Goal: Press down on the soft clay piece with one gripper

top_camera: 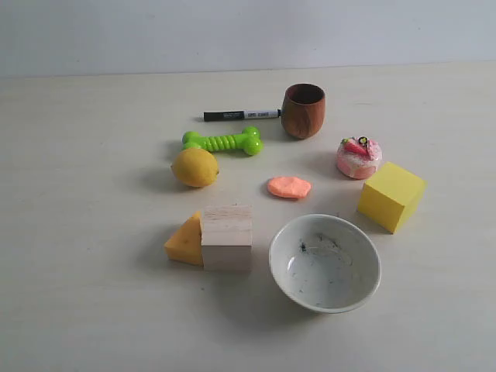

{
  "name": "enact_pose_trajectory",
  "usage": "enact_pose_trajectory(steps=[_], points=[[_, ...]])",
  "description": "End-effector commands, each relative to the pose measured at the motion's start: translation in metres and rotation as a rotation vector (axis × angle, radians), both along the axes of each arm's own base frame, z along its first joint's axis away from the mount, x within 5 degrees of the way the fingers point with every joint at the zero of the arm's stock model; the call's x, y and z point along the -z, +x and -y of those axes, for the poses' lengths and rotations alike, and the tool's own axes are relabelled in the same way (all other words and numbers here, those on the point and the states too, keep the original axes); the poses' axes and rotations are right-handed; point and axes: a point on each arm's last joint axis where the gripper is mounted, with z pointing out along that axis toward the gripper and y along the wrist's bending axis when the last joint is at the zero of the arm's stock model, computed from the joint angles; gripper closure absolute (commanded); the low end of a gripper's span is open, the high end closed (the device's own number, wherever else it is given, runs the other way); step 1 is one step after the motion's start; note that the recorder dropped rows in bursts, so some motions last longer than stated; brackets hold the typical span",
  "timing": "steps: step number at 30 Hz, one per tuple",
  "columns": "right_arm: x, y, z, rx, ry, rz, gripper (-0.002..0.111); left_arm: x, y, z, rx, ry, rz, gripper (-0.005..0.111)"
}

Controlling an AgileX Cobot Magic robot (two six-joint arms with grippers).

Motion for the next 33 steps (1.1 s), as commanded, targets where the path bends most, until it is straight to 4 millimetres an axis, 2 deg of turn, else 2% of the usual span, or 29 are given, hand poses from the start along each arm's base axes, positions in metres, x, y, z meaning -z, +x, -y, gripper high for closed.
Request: enact_pose_trajectory(steps=[1, 19, 22, 26, 29, 33], points=[[0.0, 0.0, 0.0, -0.002, -0.002, 0.015, 0.108, -0.003, 0.0, 0.0, -0.002, -0.006, 0.026, 0.107], [-0.001, 0.0, 0.0, -0.002, -0.012, 0.025, 0.108, -0.003, 0.0, 0.0, -0.002, -0.006, 0.026, 0.107], [-0.012, 0.002, 0.0, -0.009, -0.024, 0.144, 0.108, -0.003, 0.0, 0.0, -0.002, -0.006, 0.026, 0.107], [-0.041, 0.0, -0.002, -0.027, -0.056, 0.469, 0.108, -0.003, 0.0, 0.0, -0.002, -0.006, 0.026, 0.107], [-0.056, -0.004, -0.004, -0.036, -0.072, 0.634, 0.108, -0.003, 0.0, 0.0, -0.002, -0.006, 0.026, 0.107], [-0.062, -0.008, -0.004, -0.04, -0.08, 0.715, 0.108, -0.003, 0.0, 0.0, -0.002, -0.006, 0.026, 0.107]])
